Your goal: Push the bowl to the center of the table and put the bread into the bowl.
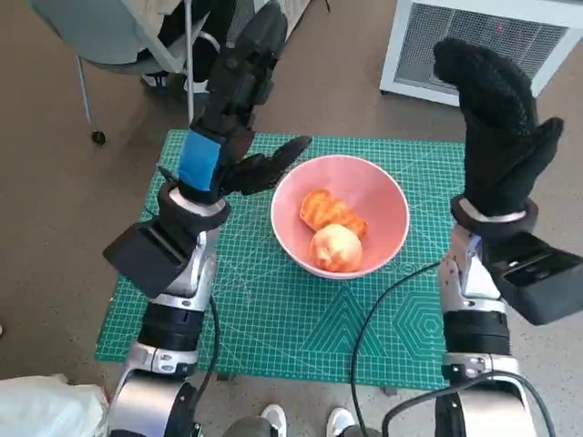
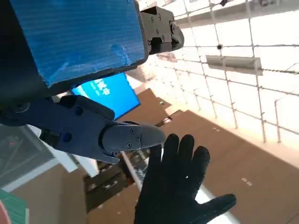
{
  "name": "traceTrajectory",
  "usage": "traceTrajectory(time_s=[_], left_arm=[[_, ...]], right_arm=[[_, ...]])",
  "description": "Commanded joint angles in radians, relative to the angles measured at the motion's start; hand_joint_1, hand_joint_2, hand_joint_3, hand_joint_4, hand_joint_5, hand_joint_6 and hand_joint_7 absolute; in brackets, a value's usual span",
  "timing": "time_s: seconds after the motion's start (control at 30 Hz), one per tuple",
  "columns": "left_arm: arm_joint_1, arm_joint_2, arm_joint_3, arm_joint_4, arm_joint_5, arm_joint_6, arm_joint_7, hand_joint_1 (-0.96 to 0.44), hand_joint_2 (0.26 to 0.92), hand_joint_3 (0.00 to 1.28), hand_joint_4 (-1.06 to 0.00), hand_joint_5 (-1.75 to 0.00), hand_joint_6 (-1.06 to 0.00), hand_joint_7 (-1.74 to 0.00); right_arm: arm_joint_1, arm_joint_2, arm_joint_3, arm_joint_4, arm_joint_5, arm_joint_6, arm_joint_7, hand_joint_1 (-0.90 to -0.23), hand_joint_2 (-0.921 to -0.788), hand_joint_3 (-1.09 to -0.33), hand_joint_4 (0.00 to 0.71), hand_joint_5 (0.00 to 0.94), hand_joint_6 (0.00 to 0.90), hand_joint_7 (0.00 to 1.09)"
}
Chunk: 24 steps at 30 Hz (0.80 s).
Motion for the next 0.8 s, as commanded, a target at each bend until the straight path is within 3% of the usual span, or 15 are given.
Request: traceTrajectory(time_s=[0.03,0.53,0.8], left_arm=[[0.014,-0.015,0.008,-0.014,-0.024,-0.017,-0.004,-0.42,0.921,0.39,-0.13,-0.02,0.00,-0.49],[0.034,-0.039,0.004,-0.047,-0.052,0.021,-0.010,-0.38,0.921,0.39,-0.13,-0.02,0.00,-0.47],[0.055,-0.045,0.002,-0.084,-0.043,0.052,0.003,-0.37,0.921,0.40,-0.13,-0.02,0.00,-0.48]], right_arm=[[0.009,-0.005,-0.001,-0.010,-0.012,0.023,0.003,-0.571,-0.921,-0.751,0.382,0.004,0.224,0.35],[0.040,-0.025,-0.002,-0.062,-0.040,0.041,0.004,-0.595,-0.921,-0.748,0.386,0.003,0.228,0.35],[0.046,-0.030,-0.002,-0.062,-0.040,0.043,0.009,-0.601,-0.921,-0.747,0.386,0.003,0.227,0.35]])
